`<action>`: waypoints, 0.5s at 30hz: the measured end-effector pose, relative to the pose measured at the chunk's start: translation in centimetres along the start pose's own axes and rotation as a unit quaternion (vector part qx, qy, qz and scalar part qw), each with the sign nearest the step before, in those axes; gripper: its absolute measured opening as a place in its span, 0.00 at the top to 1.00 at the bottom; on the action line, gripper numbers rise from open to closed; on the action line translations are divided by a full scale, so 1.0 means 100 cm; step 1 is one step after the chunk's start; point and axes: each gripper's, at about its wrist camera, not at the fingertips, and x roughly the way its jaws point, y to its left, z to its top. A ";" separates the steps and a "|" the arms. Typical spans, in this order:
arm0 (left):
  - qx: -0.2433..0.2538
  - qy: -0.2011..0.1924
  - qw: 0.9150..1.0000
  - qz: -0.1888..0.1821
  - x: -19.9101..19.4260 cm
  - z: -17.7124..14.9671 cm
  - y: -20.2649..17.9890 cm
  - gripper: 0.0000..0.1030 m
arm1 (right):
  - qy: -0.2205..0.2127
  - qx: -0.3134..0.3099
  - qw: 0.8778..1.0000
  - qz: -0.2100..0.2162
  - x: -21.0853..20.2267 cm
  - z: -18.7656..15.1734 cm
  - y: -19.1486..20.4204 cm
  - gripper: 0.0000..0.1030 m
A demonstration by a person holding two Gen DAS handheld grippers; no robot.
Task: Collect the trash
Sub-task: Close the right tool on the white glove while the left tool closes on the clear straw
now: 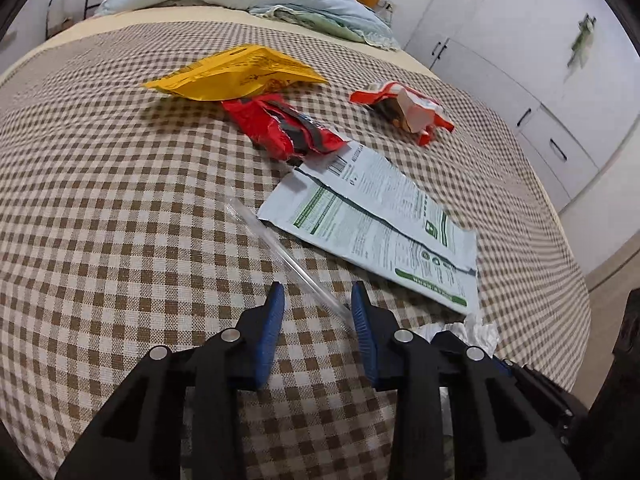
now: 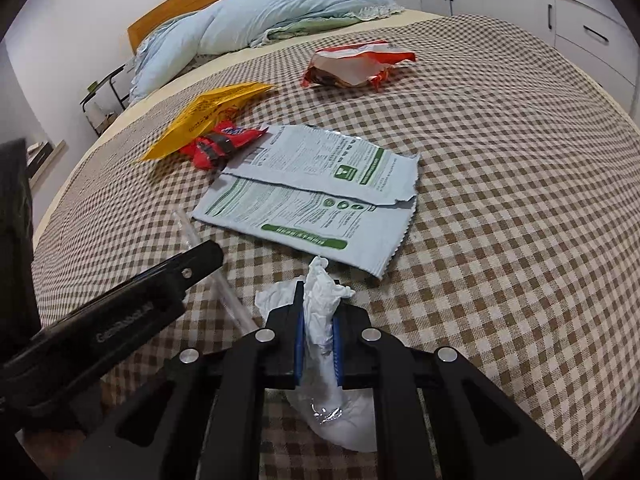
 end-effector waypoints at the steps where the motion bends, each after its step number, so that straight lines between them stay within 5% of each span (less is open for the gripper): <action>1: -0.001 0.000 1.000 -0.002 0.000 0.001 0.000 0.69 | 0.001 -0.005 1.000 0.001 -0.001 -0.001 0.001 0.89; 4: 0.005 0.003 1.000 0.000 -0.003 -0.002 0.000 0.74 | 0.003 -0.014 1.000 0.003 -0.003 -0.003 0.002 0.89; 5: 0.005 0.004 1.000 0.004 -0.004 -0.003 0.001 0.86 | 0.002 -0.015 1.000 0.001 -0.004 -0.002 0.002 0.89; 10: -0.021 0.026 0.999 -0.039 -0.008 0.003 0.021 0.91 | -0.010 0.005 1.000 -0.014 -0.016 0.004 -0.018 0.89; 15: -0.005 0.026 0.999 -0.040 -0.019 0.005 0.027 0.95 | -0.021 0.016 0.999 -0.022 -0.025 0.006 -0.033 0.89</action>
